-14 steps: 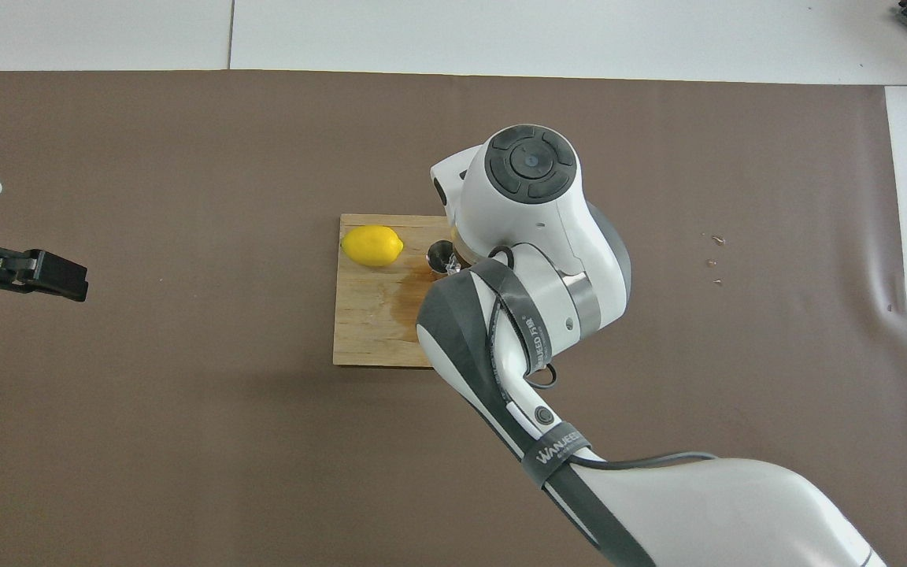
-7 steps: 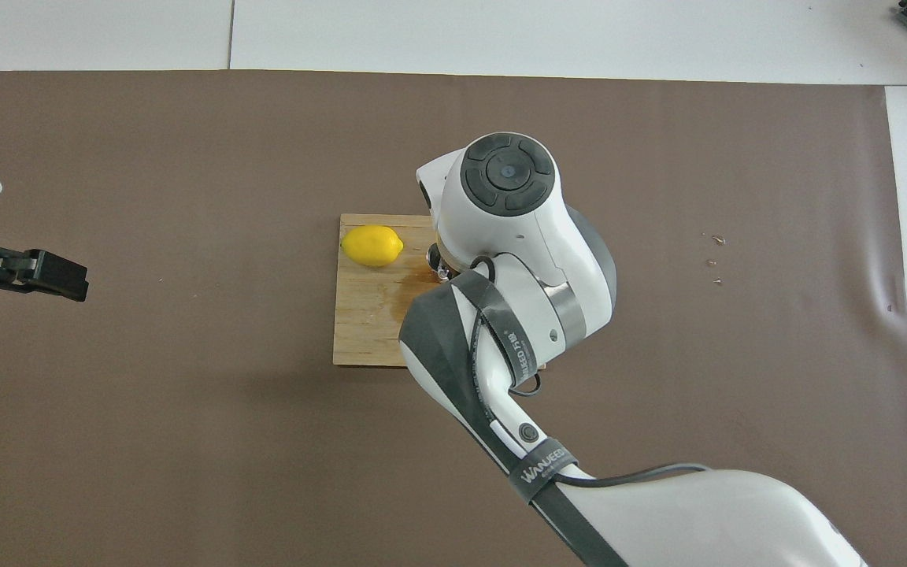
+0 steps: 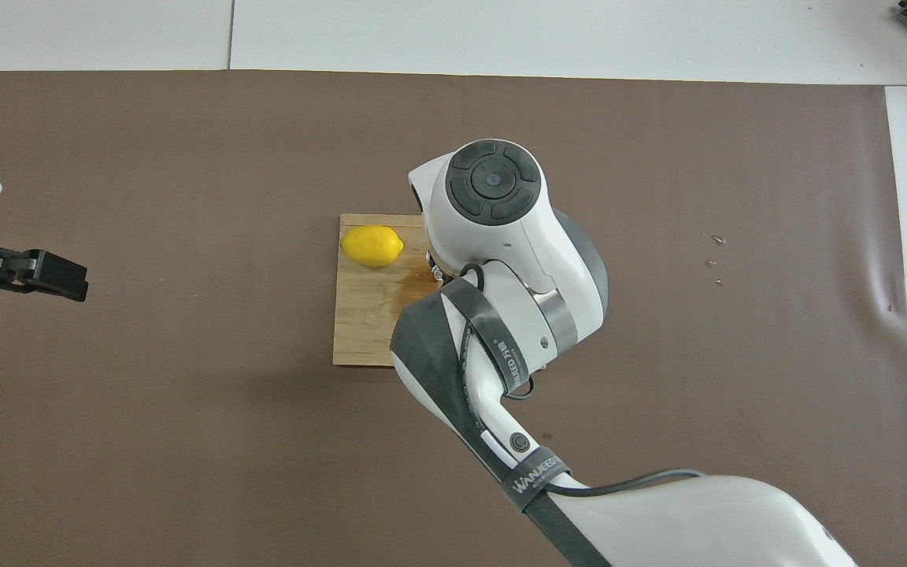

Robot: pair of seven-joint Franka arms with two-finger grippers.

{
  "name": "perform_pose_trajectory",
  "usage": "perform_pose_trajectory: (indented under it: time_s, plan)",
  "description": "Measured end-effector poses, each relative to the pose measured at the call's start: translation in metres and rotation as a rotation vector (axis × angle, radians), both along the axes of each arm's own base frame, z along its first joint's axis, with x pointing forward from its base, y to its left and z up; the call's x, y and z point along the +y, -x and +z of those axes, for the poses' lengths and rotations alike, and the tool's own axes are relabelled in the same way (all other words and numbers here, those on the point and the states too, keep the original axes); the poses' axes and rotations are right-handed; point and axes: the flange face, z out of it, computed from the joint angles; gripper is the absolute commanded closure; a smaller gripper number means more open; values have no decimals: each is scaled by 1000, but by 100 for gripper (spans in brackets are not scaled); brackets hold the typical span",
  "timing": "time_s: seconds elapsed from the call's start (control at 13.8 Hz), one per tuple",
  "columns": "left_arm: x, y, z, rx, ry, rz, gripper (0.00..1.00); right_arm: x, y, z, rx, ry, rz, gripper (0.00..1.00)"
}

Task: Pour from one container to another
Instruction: 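Hold the clear glass tilted above the metal cup to pour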

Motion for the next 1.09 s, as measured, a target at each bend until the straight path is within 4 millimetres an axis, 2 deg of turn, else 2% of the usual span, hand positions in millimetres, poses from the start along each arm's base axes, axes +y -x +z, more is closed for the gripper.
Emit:
perform_pose_trajectory:
  time_s: [0.22, 0.65, 1.09]
  plan:
    - [0, 0, 0, 0, 0, 0, 0, 1, 0, 0, -5, 7, 1, 100]
    - [0, 0, 0, 0, 0, 0, 0, -12, -8, 1, -17, 23, -18, 100]
    - [0, 0, 0, 0, 0, 0, 0, -11, -7, 1, -18, 24, -15, 100]
